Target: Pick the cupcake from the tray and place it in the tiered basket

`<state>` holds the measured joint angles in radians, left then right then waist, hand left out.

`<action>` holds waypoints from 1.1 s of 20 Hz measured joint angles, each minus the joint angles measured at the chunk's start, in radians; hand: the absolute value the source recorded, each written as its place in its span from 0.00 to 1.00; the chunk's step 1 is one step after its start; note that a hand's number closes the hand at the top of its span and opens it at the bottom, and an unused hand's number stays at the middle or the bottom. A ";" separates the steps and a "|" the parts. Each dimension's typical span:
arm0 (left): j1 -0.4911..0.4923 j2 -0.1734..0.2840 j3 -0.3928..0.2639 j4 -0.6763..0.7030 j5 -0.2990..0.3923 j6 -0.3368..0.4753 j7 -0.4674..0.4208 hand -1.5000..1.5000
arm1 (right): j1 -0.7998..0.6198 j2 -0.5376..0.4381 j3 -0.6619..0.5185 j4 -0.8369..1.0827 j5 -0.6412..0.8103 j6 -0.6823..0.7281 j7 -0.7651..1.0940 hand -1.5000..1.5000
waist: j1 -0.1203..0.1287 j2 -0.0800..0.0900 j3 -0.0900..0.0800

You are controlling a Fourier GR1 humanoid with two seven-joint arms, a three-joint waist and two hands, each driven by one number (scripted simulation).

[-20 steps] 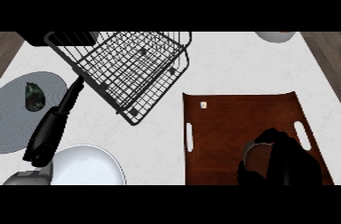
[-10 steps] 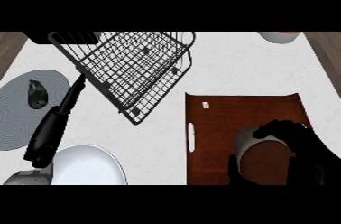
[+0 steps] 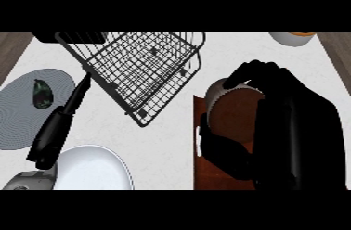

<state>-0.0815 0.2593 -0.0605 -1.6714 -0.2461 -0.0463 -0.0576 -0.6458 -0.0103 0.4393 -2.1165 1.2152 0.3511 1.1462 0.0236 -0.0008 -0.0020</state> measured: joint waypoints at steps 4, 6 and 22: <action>-0.012 -0.005 -0.009 0.005 -0.006 0.001 0.004 0.50 | -0.171 0.000 -0.089 0.150 -0.080 -0.014 0.012 1.00 | 0.011 0.001 0.000; -0.028 -0.004 -0.010 0.005 -0.001 -0.006 0.016 0.50 | -0.250 0.000 -0.124 0.240 -0.112 -0.030 0.018 1.00 | 0.017 0.002 0.000; -0.070 -0.041 -0.038 0.044 -0.026 0.003 -0.011 0.50 | -0.672 0.003 -0.311 1.015 -0.316 -0.320 -0.042 1.00 | 0.059 0.020 -0.001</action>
<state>-0.1516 0.2187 -0.0987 -1.6278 -0.2723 -0.0430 -0.0682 -1.3174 -0.0076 0.1284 -1.1017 0.8996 0.0308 1.1045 0.0826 0.0190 -0.0034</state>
